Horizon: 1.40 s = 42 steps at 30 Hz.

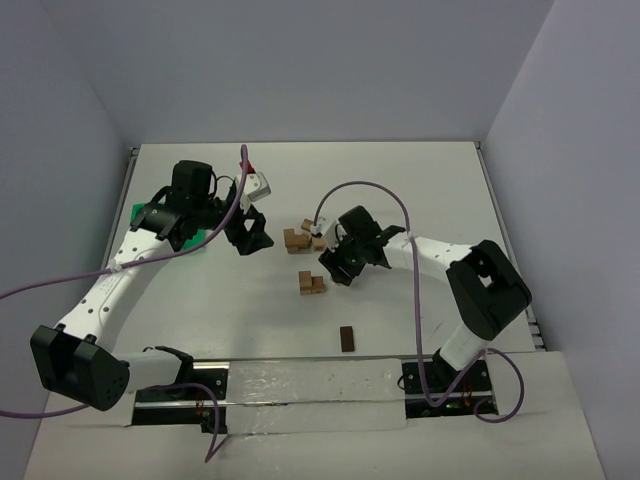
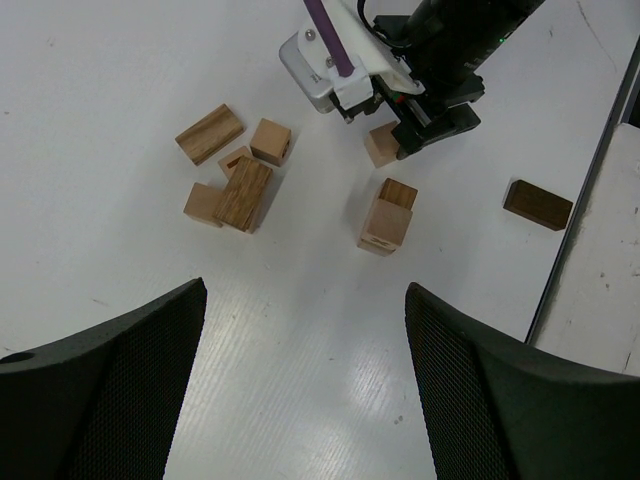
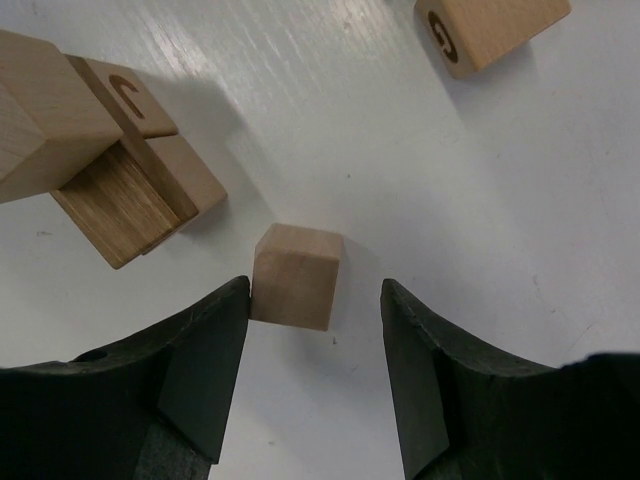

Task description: Build the wood block tower

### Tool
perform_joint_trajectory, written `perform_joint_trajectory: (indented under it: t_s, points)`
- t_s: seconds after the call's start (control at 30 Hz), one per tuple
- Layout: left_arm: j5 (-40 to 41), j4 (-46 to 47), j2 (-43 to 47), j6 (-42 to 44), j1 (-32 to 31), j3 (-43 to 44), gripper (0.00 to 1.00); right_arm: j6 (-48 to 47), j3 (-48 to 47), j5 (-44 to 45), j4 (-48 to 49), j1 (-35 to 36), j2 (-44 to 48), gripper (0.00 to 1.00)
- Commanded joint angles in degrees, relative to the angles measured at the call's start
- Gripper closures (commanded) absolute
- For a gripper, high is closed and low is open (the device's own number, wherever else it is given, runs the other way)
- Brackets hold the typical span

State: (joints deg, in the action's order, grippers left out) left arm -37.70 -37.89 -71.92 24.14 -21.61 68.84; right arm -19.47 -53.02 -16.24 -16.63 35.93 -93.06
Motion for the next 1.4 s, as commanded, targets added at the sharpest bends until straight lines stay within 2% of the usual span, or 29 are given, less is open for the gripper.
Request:
perform_joint_trajectory:
  t_s: [0.0,0.1,0.23,0.4,0.5,0.6,0.77,0.93,1.07,1.23,1.37]
  points:
    - [-0.3,2.6,-0.3,-0.1,0.3,0.1,0.14,-1.0,-2.3,2.4,-1.7,1.2,-1.5,0.39]
    - [-0.2,2.6,-0.4,-0.1,0.3,0.1,0.14,-1.0,-2.2,2.9,-1.6,1.5,-1.6,0.41]
    - [0.1,2.8,-0.4,-0.1,0.4,0.0,0.14,-1.3,-1.0,2.9,-0.5,1.5,-0.3,0.52]
    - [0.3,2.9,-0.2,-0.1,0.3,-0.3,0.14,-2.6,0.9,1.1,0.9,1.4,3.4,0.59]
    - [0.2,2.6,-0.1,0.1,0.3,-0.5,0.14,-6.0,3.2,-1.8,0.8,1.2,7.2,0.63]
    - [-1.4,0.7,-0.8,1.4,0.3,0.5,0.14,-13.5,3.7,-8.7,-1.1,-1.4,12.2,0.66]
    - [-3.7,-0.4,-1.6,2.1,0.3,0.9,0.15,-23.8,-1.8,-16.6,-10.1,-4.4,13.6,0.77]
    - [-4.6,-1.1,-2.0,2.7,0.3,1.2,0.15,-33.9,-9.6,-20.5,-21.1,-4.5,10.9,0.76]
    - [-4.8,-1.1,-1.9,2.9,0.3,1.4,0.15,-35.6,-16.6,-21.8,-27.5,-4.3,6.4,0.75]
    - [-4.8,-0.5,-1.6,2.8,0.6,0.9,0.15,-34.3,-19.0,-20.7,-28.7,-2.9,3.7,0.75]
    - [-4.4,0.5,-1.4,1.8,0.8,0.5,0.15,-30.5,-17.4,-18.3,-26.0,-0.5,3.1,0.75]
